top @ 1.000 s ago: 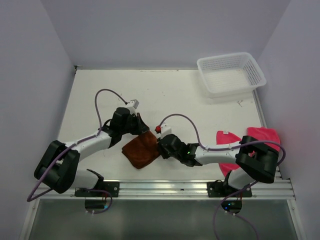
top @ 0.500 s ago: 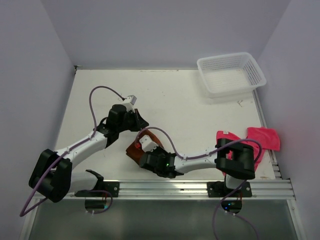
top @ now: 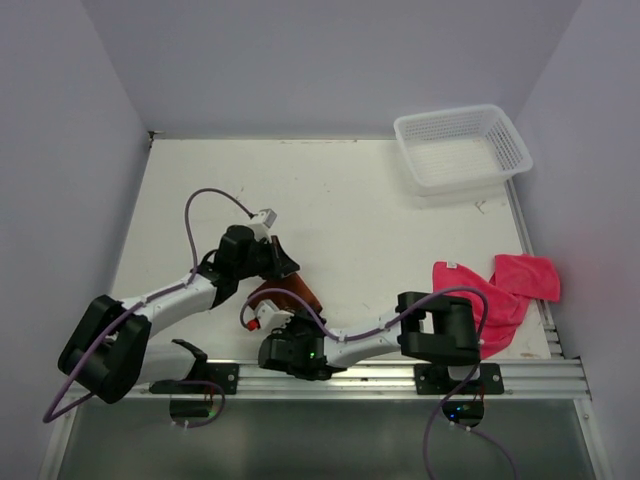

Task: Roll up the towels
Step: Roll the towel

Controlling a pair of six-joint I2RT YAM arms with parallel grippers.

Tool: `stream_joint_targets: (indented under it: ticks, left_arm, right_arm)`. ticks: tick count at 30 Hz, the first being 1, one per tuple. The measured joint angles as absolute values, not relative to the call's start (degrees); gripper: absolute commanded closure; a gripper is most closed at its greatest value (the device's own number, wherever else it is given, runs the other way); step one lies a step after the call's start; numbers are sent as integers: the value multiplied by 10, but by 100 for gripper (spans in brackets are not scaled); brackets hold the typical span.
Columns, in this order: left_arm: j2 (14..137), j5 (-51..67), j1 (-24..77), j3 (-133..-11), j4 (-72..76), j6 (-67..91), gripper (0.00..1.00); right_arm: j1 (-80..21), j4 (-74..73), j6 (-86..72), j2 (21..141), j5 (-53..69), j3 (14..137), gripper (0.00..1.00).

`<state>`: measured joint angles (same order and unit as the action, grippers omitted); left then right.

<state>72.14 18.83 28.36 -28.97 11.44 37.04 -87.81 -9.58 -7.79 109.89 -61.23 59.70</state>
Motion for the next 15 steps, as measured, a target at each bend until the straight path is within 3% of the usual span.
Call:
stream_joint_targets:
  ticks: [8,11,12,15]
  left_arm:
    - [760,190,285,-246,155,370,100]
    - [785,177,285,-242,163,371,100]
    - [794,176,285,-241,170,371,100]
    - [808,176,285,-237,194,374,100]
  right_arm:
    - [-882,-100,-69,1114,-610,611,98]
    - [-882,-101,-71,1114,-607,613,80]
    - [-882,-101,-72,1114,-605,613,65]
    - [-878,-99,-84,1103,-584,609,49]
